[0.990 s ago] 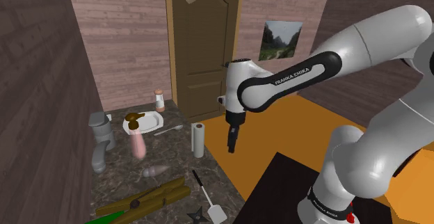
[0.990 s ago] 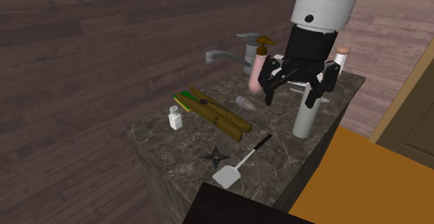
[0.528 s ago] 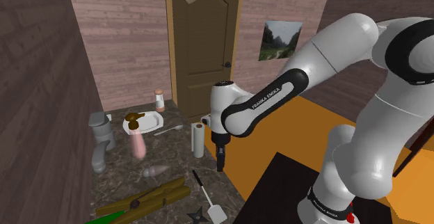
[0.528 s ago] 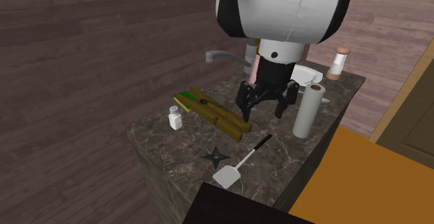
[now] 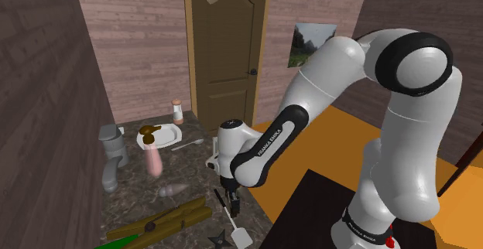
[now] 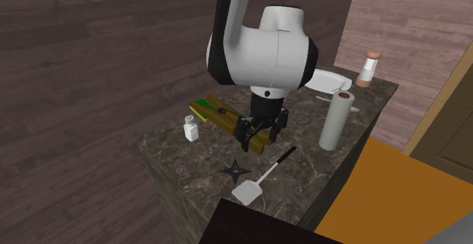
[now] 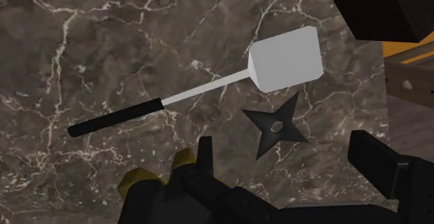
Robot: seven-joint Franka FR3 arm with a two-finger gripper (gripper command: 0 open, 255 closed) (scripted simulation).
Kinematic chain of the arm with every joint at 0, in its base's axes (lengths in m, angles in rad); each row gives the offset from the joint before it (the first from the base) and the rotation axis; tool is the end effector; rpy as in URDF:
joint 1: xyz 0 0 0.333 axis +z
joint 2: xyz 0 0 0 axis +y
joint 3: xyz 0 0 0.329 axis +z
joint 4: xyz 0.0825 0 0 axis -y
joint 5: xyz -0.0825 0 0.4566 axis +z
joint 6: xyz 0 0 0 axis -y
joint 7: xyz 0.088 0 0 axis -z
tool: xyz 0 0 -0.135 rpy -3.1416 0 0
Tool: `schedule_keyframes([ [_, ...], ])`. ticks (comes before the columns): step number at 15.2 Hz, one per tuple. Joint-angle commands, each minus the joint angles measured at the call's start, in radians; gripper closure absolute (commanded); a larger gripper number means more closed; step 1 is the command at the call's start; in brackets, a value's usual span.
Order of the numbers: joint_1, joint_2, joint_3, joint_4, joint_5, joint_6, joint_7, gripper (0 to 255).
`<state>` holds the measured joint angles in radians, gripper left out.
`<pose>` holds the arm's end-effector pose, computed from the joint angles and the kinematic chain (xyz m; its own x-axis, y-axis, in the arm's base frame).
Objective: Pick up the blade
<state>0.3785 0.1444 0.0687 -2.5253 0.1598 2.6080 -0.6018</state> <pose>0.4412 0.2121 0.1375 0.6146 0.7888 -0.0093 0.7838 -0.6119 -0.1060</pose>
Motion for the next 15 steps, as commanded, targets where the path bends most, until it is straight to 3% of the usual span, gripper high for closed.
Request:
schedule_keyframes([
  [1,0.015,0.071,0.02,0.021,-0.003,0.052,-0.035,0],
  [7,0.066,0.28,0.062,0.109,-0.052,0.18,-0.107,0],
  [15,0.073,0.397,0.054,0.145,-0.058,0.261,-0.111,0],
])
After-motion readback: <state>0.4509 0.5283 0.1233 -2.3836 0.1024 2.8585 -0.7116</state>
